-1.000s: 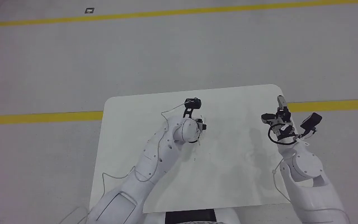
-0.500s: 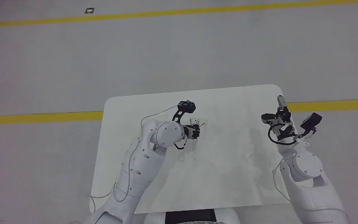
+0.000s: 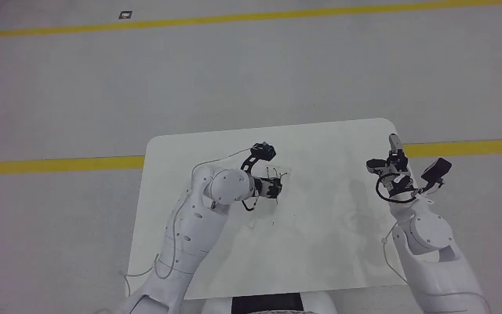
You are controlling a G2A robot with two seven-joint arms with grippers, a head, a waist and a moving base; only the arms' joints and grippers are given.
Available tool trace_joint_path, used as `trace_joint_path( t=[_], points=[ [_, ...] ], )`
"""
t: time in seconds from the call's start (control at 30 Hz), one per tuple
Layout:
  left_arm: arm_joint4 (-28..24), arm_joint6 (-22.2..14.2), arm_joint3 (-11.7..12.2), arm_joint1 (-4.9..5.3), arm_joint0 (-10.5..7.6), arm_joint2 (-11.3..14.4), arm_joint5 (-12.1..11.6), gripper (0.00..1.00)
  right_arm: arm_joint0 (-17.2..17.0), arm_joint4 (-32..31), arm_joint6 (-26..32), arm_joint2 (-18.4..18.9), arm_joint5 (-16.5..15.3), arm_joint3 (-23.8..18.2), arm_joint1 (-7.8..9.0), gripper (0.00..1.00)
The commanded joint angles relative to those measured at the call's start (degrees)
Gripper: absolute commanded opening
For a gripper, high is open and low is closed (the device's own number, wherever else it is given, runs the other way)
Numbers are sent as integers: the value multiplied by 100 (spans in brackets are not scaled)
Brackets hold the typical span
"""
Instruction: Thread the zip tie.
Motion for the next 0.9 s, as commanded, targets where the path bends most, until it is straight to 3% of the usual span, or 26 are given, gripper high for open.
trace_joint_path(
  t=[0.0, 0.13, 0.27, 0.3, 0.4, 0.5, 0.77, 0.87],
  points=[
    [-363, -349, 37, 72, -59, -274, -175, 0, 0, 0, 0, 0, 0, 0, 0, 100],
    [-975, -942, 144, 224, -125, -712, -742, 0, 0, 0, 0, 0, 0, 0, 0, 100],
    [-1430, -942, 642, 445, -298, -633, -1471, 0, 0, 0, 0, 0, 0, 0, 0, 100],
    [-1575, -942, 754, 507, -381, -592, -1505, 0, 0, 0, 0, 0, 0, 0, 0, 100],
    [-2206, -942, 1033, 765, -662, -189, -1505, 0, 0, 0, 0, 0, 0, 0, 0, 100],
    [-3072, -942, 1186, 1096, -920, 292, -1505, 0, 0, 0, 0, 0, 0, 0, 0, 100],
    [-4746, -942, 967, 2133, -1433, 1443, -1505, 0, 0, 0, 0, 0, 0, 0, 0, 100],
    [-5196, -942, 850, 2427, -1559, 1723, -1505, 0, 0, 0, 0, 0, 0, 0, 0, 100]
  ],
)
